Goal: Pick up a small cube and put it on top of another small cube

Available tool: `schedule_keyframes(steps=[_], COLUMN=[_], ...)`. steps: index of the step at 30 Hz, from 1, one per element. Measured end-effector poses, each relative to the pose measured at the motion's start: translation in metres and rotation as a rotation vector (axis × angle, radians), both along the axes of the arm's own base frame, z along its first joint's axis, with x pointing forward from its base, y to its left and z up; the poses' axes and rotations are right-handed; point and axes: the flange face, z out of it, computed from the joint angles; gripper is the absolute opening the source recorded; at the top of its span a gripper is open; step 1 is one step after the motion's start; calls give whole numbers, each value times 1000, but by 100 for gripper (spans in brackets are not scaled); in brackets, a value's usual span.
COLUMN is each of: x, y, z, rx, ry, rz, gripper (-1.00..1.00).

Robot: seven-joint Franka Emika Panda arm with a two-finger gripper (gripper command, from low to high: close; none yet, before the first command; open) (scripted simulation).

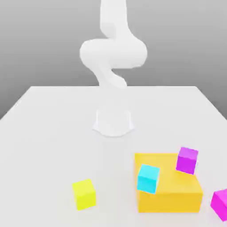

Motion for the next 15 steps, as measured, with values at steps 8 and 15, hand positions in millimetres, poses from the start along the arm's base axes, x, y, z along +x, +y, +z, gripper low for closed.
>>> schedule_keyframes(steps=[8,15], x=[83,116], y=[72,152], z=[-110,-220], rx=[-109,-233], ry=[170,286], rz=[432,791], gripper=[0,0])
